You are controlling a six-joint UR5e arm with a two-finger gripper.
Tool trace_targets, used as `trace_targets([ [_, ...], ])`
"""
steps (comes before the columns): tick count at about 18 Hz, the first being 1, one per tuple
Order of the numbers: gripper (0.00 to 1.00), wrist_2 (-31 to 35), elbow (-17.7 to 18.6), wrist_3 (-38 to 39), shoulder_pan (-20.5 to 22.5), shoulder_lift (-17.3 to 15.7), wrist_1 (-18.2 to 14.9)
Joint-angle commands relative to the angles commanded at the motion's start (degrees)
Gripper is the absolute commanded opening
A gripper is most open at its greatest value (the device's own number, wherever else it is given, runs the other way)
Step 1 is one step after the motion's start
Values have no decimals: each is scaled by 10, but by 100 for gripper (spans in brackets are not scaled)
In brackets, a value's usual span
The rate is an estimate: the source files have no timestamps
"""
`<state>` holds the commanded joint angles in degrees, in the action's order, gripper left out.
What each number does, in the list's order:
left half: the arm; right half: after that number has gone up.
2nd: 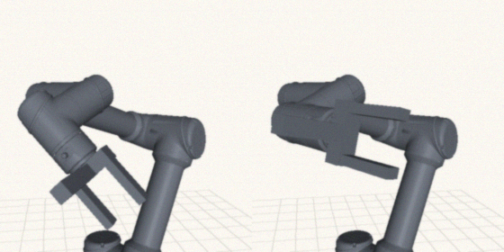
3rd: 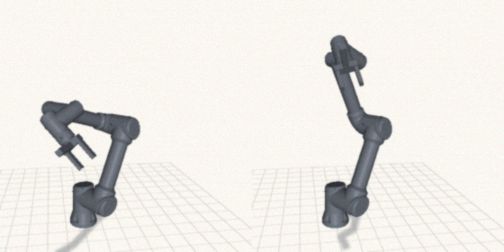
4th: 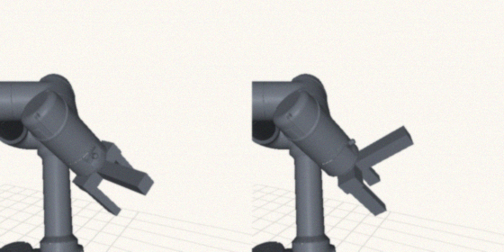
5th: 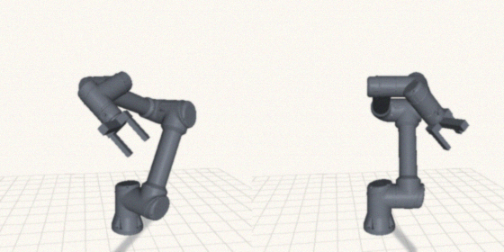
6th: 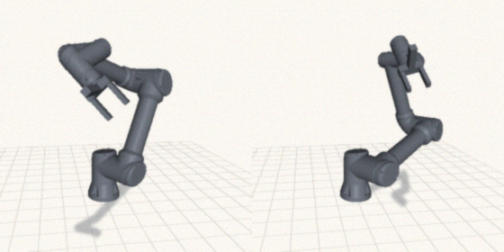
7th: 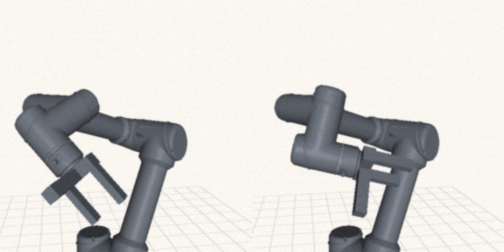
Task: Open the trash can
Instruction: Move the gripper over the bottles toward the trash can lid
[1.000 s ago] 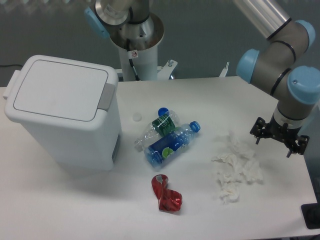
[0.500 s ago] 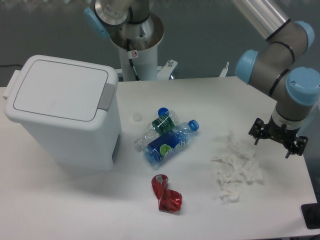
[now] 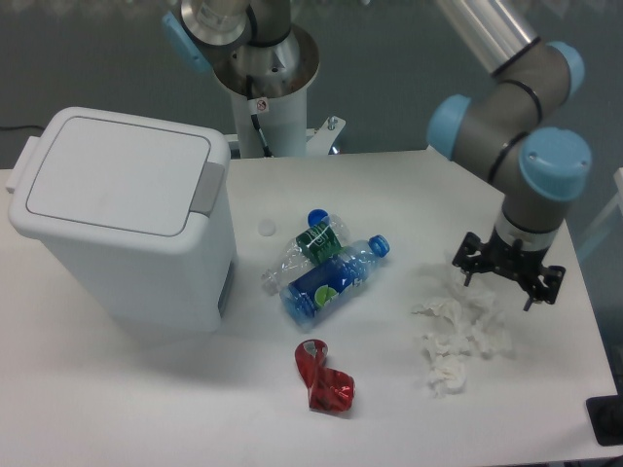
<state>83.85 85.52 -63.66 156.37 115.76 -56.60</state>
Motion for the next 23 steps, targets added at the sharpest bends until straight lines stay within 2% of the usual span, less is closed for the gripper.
trace_targets([
  [6,100,-21,-20,153,-68,-53,-5],
  [8,100,-39,-21,190,-83,-79,-29],
  [10,100,-71,-21,195,-84,-104,-54],
  [11,96,-88,-20,196,-84,-115,-67],
  [12,87,-109,-20,205,-84,-133,-78],
  [13,74,-121,-19,224,-84,-140,-81],
  [15,19,-142,-17,267,-101,-142,-83],
  [16,4,-143,-13,267,-106,-142,-83],
  [17,0,-147,-11,269,-111,-142,-83],
  [18,0,-148,-9,272,-120,-145,-84],
  [23,0,-173,38,343,-124,-208,-93],
])
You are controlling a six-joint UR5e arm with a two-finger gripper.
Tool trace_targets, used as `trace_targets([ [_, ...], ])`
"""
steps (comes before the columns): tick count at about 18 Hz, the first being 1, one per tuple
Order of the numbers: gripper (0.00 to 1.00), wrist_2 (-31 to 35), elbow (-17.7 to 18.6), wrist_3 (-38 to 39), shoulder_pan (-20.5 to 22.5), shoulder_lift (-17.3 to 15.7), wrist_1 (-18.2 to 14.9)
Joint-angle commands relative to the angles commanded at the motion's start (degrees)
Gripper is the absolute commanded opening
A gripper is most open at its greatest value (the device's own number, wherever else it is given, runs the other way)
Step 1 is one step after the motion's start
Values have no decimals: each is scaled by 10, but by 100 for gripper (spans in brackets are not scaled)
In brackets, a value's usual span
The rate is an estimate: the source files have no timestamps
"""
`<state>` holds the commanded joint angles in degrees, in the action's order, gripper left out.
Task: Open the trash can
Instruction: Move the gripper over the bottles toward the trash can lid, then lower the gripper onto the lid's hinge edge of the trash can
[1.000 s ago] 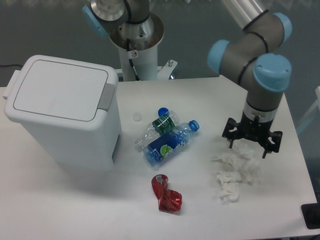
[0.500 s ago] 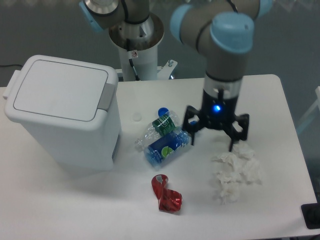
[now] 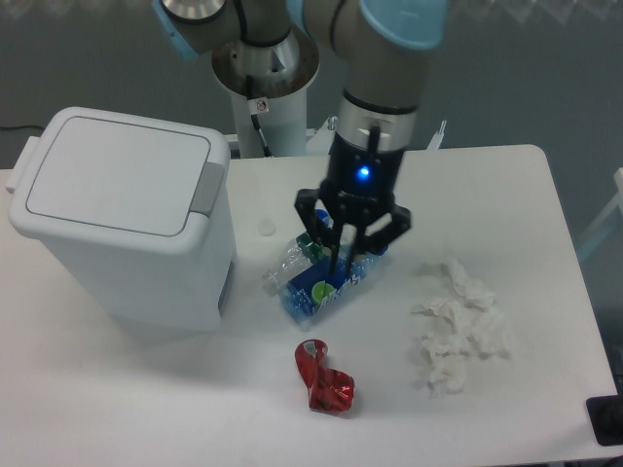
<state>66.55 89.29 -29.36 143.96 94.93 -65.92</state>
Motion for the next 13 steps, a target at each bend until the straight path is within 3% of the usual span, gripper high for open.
trace_targets([
  [4,0,-22,37,1,-3,-50,-41],
  [9,0,-69,73,78,-19,-84,-48],
  [13,0,-92,89,84,-23,-94,-54],
])
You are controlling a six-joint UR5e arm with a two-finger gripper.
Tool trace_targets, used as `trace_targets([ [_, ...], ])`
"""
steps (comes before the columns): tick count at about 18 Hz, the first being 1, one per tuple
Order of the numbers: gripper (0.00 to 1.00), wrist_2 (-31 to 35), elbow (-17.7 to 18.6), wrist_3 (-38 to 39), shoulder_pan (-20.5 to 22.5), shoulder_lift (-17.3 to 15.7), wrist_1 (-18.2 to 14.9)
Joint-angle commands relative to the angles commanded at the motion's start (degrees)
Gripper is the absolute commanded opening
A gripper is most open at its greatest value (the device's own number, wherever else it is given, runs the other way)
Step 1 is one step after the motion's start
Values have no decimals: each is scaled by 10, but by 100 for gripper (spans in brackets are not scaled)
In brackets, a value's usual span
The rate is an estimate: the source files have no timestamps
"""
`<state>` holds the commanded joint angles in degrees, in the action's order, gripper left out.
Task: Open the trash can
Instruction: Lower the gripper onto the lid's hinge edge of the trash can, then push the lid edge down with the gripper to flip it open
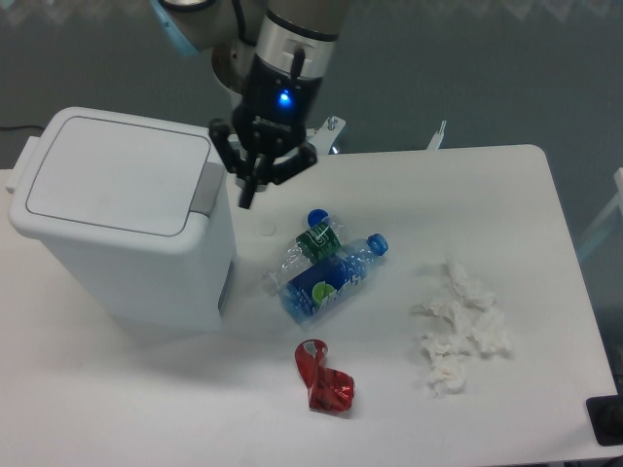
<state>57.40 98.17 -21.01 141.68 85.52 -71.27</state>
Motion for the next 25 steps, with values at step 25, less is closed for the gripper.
trace_targets([
  [25,0,-1,0,-9,-5,6,-16],
])
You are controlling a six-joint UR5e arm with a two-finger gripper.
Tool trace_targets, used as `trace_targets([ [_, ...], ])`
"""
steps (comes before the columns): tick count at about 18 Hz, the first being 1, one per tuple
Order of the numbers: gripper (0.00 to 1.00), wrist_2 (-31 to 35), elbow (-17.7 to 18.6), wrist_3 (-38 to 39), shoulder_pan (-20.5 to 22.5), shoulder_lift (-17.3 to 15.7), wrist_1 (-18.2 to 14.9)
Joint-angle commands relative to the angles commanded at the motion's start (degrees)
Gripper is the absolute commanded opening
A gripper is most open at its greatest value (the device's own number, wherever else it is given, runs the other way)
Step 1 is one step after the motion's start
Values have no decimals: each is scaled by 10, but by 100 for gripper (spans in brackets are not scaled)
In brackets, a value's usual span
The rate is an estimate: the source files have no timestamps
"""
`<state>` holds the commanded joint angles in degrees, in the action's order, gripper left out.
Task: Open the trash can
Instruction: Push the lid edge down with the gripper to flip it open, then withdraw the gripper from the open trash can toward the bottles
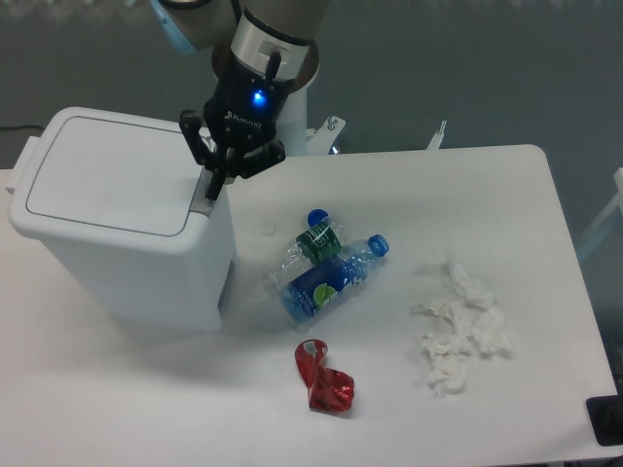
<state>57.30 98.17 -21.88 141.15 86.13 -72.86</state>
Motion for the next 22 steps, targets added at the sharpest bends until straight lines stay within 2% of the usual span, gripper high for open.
trace_targets([
  [20,0,2,1,-2,3,3,-1],
  [21,6,0,-3,-2,6,3,-2],
  [22,22,-1,-8,-2,6,3,-1],
])
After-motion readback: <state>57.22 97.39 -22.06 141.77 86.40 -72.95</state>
